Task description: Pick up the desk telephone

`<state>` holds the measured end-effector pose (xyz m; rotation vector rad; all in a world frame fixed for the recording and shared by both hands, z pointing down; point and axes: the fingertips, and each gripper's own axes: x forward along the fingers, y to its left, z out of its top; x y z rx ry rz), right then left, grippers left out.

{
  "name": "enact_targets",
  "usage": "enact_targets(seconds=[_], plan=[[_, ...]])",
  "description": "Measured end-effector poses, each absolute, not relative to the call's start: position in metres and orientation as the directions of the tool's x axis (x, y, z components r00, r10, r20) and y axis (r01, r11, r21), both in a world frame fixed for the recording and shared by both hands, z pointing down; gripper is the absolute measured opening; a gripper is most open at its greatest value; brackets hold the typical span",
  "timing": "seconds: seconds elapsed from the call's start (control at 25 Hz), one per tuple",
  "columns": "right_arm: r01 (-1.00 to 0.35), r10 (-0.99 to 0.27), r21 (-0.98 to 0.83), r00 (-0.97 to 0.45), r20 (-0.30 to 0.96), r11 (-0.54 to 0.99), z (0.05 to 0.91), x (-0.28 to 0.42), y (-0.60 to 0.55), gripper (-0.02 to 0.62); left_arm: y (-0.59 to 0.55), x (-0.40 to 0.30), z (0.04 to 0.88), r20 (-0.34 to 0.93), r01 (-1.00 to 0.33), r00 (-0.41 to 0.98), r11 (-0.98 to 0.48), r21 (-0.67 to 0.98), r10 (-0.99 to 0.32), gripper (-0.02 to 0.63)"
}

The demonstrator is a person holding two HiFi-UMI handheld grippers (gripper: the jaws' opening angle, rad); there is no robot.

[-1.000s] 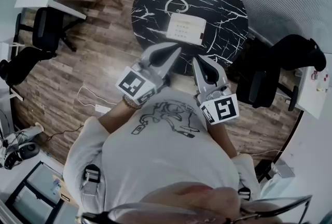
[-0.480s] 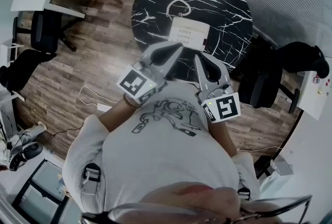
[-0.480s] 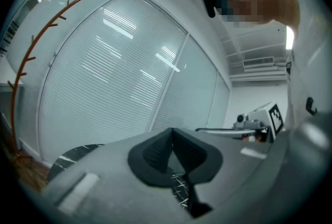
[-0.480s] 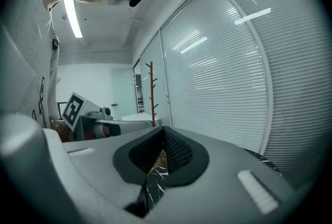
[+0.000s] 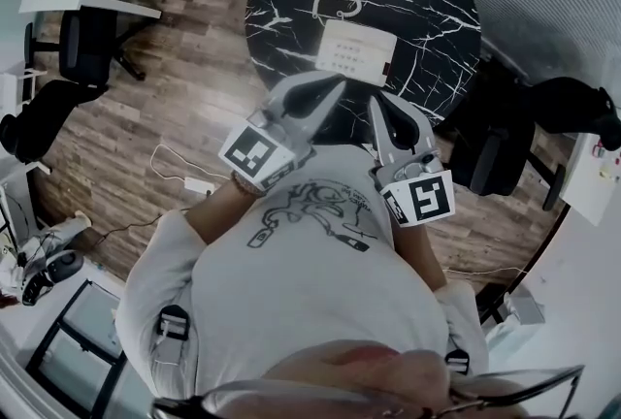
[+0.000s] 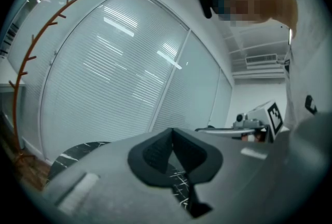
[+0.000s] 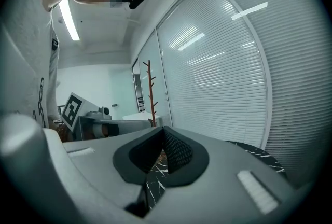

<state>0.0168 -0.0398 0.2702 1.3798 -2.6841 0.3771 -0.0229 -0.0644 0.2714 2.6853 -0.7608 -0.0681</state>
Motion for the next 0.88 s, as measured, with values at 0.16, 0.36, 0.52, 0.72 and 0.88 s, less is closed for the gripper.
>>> enact_targets(seconds=[0.16, 0.36, 0.52, 0.72, 0.88], plan=[[-0.805, -0.775, -0.178, -0.593, 0.219, 0.566, 0.278, 0.022, -0.042, 0.008, -0.068, -0.019, 0.280, 0.065, -0.519, 0.845, -0.784, 0.341, -0.531, 0.005], [-0.807, -0.772, -0.184, -0.591, 0.235, 0.562, 0.293, 0.032, -0.049, 0.008, -0.076, -0.020, 0.293, 0.070, -0.536, 0.834, -0.773, 0.339, -0.547, 0.005], [-0.804, -0.765, -0.191, -0.594, 0.249, 0.563, 0.310, 0.036, -0.056, 0.021, -0.084, -0.020, 0.311, 0.084, -0.539, 0.833, -0.767, 0.348, -0.547, 0.005], [-0.811, -0.760, -0.183, -0.585, 0.284, 0.557, 0.347, 0.040, -0.072, 0.056, -0.102, -0.014, 0.350, 0.123, -0.548, 0.833, -0.771, 0.323, -0.540, 0.025], [-0.832, -0.772, -0.194, -0.554, 0.311, 0.519, 0.380, 0.047, -0.083, 0.082, -0.113, -0.010, 0.391, 0.174, -0.561, 0.826, -0.754, 0.341, -0.536, 0.075]])
